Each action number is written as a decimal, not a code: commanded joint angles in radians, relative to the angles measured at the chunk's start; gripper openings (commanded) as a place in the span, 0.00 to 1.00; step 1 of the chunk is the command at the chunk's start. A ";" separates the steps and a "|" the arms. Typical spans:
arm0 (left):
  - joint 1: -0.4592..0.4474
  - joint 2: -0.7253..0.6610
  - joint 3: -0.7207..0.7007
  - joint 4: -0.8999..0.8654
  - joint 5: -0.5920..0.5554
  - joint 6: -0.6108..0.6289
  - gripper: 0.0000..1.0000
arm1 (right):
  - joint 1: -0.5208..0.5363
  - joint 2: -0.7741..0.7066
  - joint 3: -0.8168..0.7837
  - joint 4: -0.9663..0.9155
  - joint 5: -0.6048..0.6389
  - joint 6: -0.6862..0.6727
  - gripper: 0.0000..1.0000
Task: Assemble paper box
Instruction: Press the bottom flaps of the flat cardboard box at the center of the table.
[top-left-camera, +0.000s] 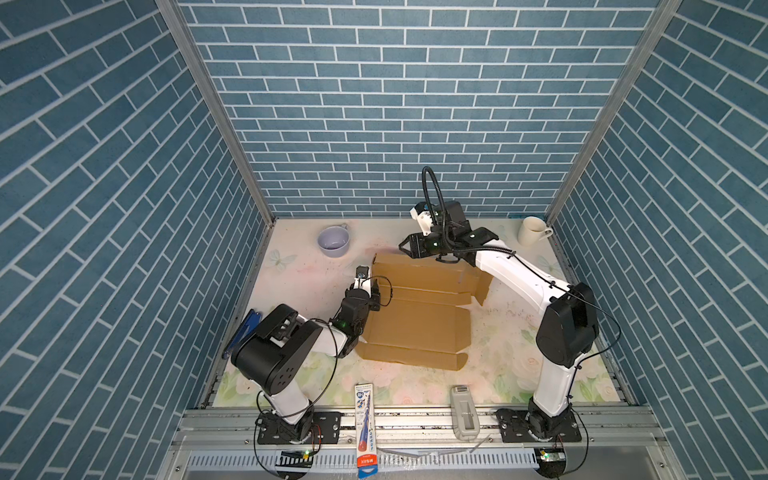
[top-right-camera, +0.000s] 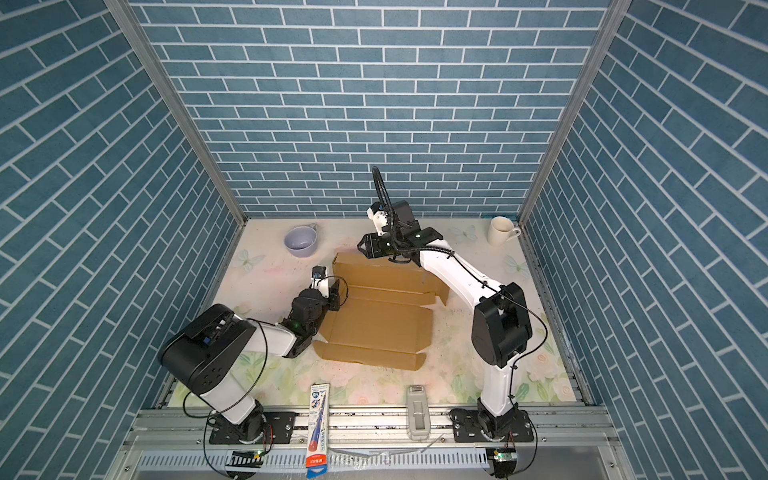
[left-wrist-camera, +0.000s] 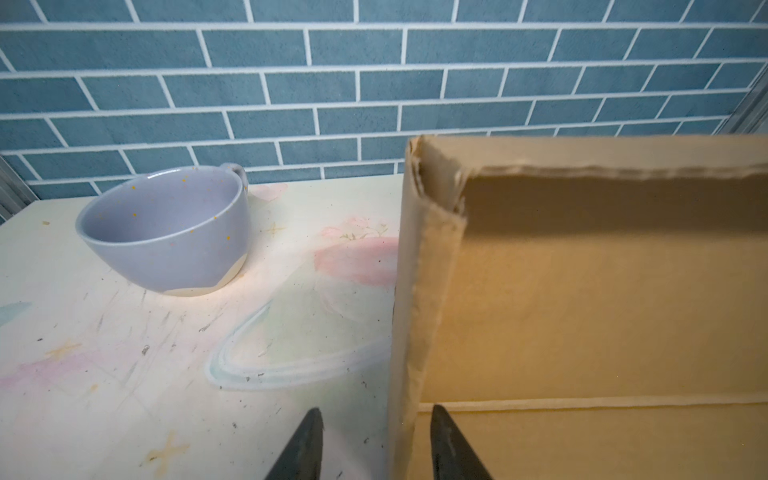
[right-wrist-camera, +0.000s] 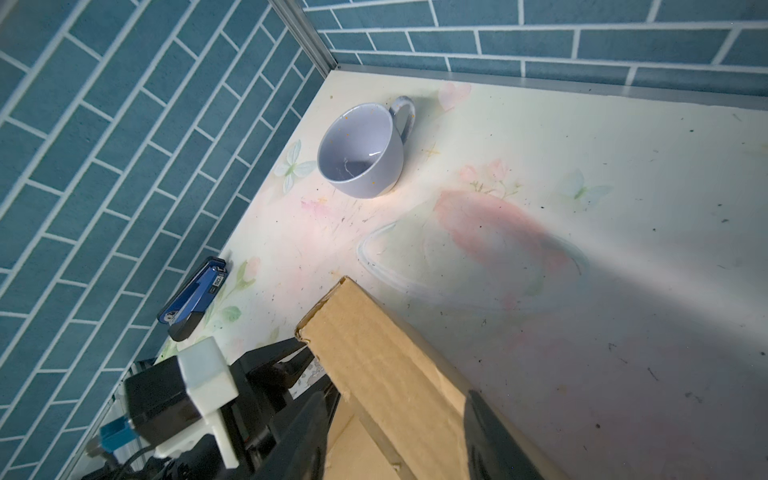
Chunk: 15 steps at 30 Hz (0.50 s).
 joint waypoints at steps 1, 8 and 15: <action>-0.011 -0.078 -0.014 -0.035 -0.005 -0.019 0.45 | -0.022 -0.070 -0.047 0.033 0.039 0.047 0.54; -0.036 -0.386 0.018 -0.437 0.000 -0.083 0.46 | -0.102 -0.241 -0.183 0.040 0.109 0.116 0.56; -0.046 -0.566 0.341 -1.046 -0.011 -0.065 0.50 | -0.137 -0.481 -0.357 -0.131 0.344 0.052 0.58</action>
